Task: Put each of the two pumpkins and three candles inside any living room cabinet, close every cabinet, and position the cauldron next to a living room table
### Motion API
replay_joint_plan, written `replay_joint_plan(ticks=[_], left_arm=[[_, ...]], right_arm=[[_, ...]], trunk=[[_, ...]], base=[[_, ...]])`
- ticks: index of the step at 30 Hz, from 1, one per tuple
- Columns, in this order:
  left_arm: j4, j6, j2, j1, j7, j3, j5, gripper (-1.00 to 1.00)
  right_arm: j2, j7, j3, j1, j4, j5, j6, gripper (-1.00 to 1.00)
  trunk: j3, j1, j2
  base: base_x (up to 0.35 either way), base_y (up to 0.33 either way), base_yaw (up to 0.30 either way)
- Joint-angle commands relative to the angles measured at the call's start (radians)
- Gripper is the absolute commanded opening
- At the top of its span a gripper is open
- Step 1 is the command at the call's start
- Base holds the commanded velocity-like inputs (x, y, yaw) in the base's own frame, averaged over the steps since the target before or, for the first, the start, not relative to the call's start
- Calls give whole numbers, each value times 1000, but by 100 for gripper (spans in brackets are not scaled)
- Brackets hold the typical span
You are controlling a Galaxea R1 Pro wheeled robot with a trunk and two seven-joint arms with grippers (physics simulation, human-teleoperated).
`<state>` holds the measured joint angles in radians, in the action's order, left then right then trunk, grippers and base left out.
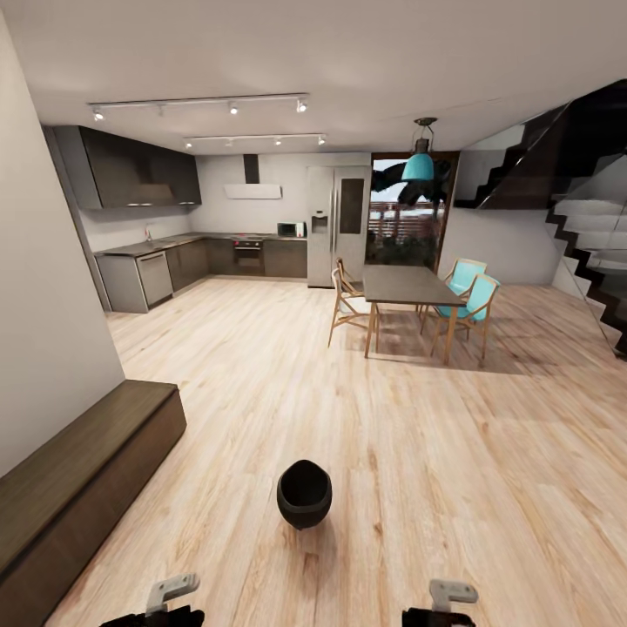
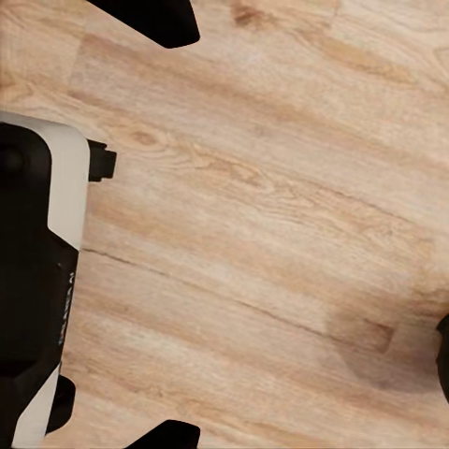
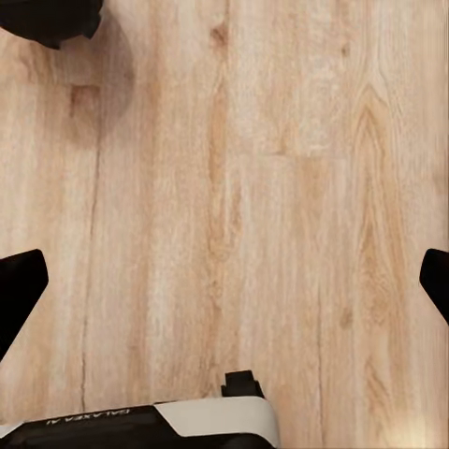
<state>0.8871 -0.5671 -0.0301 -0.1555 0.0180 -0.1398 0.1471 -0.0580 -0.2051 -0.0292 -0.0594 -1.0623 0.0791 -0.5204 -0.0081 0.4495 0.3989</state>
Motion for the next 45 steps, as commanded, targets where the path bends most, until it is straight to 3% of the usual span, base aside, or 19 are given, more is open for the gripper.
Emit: replay_joint_plan(ticks=[1, 5, 9, 15, 19, 25, 27, 45], left_arm=[[2, -5, 2, -1, 0, -2, 5, 100], [12, -8, 6, -4, 1, -6, 10, 100], [-1, 4, 9, -3, 5, -16, 37, 100], [-8, 14, 8, -3, -1, -20, 48, 100], [-38, 39, 12, -3, -2, -18, 48, 100], [-137, 176, 18, -3, -2, -16, 46, 100], [-145, 191, 20, -3, 2, -16, 46, 100], [-151, 204, 21, -3, 0, -13, 40, 100]], right_arm=[[0, -10, -4, 0, 12, 8, 15, 100], [1, -11, -5, 0, 117, 11, 102, 100], [0, -12, -5, 0, 153, 14, 141, 100], [-1, 8, -6, 0, 134, 23, 168, 100], [-1, 15, -45, 0, 97, 26, 187, 100], [0, 15, -72, 1, 105, 26, 204, 100], [0, 15, -73, 0, 107, 25, 227, 100], [0, 15, -75, 0, 139, 25, 273, 100]], trunk=[[-1, 0, 1], [-1, 0, 1], [-1, 0, 1], [-1, 0, 1], [-1, 0, 1], [-1, 0, 1], [-1, 0, 1], [-1, 0, 1]], base=[[0, 0, 0], [0, 0, 0], [0, 0, 0], [0, 0, 0], [0, 0, 0], [0, 0, 0], [0, 0, 0], [239, 0, 0]])
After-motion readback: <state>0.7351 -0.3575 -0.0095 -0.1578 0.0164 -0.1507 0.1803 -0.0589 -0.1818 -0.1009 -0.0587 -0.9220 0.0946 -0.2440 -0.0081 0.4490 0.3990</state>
